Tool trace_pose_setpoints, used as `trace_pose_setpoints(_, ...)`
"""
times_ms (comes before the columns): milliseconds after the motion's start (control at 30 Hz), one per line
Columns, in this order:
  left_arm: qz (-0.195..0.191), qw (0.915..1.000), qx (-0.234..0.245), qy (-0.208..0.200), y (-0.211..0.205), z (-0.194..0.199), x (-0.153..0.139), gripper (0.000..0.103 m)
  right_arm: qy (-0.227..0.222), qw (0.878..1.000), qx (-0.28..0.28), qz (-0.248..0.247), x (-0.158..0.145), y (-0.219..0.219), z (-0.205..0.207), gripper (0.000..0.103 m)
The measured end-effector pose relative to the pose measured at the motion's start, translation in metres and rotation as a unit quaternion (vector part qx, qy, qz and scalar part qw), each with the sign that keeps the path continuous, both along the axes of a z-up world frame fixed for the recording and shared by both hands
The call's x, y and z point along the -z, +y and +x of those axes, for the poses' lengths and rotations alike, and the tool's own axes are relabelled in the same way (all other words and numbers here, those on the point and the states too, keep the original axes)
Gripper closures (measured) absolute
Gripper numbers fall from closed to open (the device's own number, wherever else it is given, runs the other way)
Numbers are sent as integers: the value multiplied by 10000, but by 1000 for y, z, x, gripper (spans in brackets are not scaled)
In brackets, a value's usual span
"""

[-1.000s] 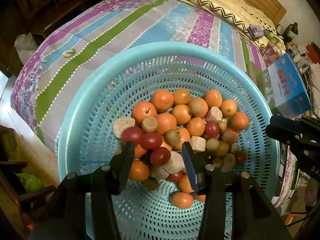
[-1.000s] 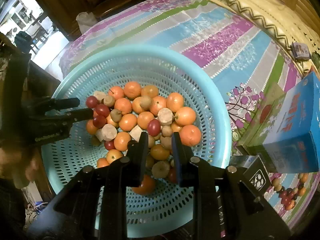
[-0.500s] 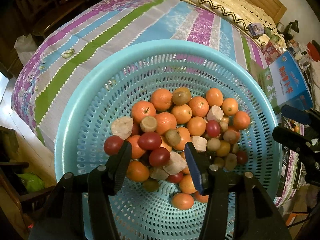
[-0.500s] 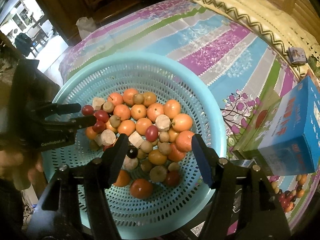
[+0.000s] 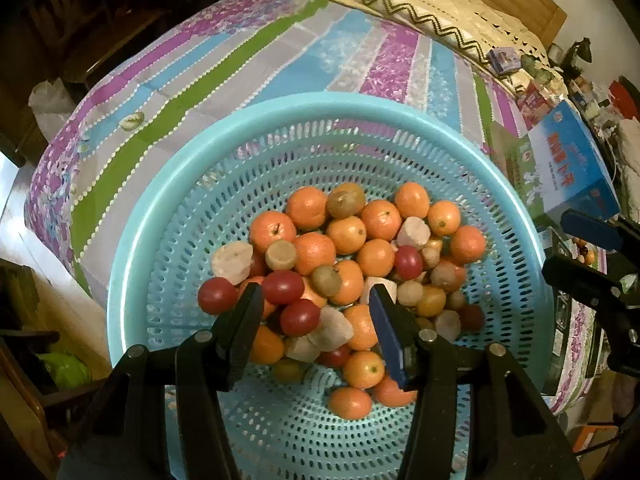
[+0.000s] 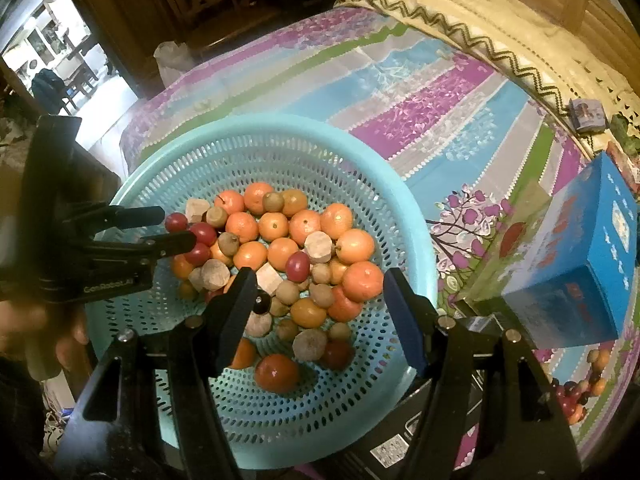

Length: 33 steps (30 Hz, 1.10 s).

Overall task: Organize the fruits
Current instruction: 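Open the right tool to drop the tan fruit while the left tool drops the tomato, then move both open tools from the basket back to the fruit row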

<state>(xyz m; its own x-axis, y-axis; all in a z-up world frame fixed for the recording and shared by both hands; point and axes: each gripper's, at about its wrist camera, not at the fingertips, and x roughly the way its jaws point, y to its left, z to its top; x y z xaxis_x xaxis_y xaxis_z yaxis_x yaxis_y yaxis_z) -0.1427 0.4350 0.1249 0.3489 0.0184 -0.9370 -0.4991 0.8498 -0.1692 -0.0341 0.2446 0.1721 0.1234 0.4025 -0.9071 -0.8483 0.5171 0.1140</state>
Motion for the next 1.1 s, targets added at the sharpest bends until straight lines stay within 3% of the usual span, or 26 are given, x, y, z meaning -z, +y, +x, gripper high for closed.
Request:
trace_pose_setpoints(267,178,9996,88,-199,-22,7,-20,47,-136,9997,92,153,-10,-22,1,37)
trace_pose_setpoints(533,399,9967,450,-550,-72,28,-52,47,-351,9982,377,310,-19,-68,10,36)
trace_pose_setpoints(700,462,9935,722,-746,-107,43,-68,47,-818,9935,714,348,-31,-106,15,36)
trace_pose_setpoints(933,565,9872,1096,-1010,-157,61,-89,47,-1605,9780,1232,506,-56,-157,19,36)
trace_pose_setpoints(1100,590,9828,1309,-1159,-188,74,-101,47,-2008,9657,1536,596,-68,-187,21,29)
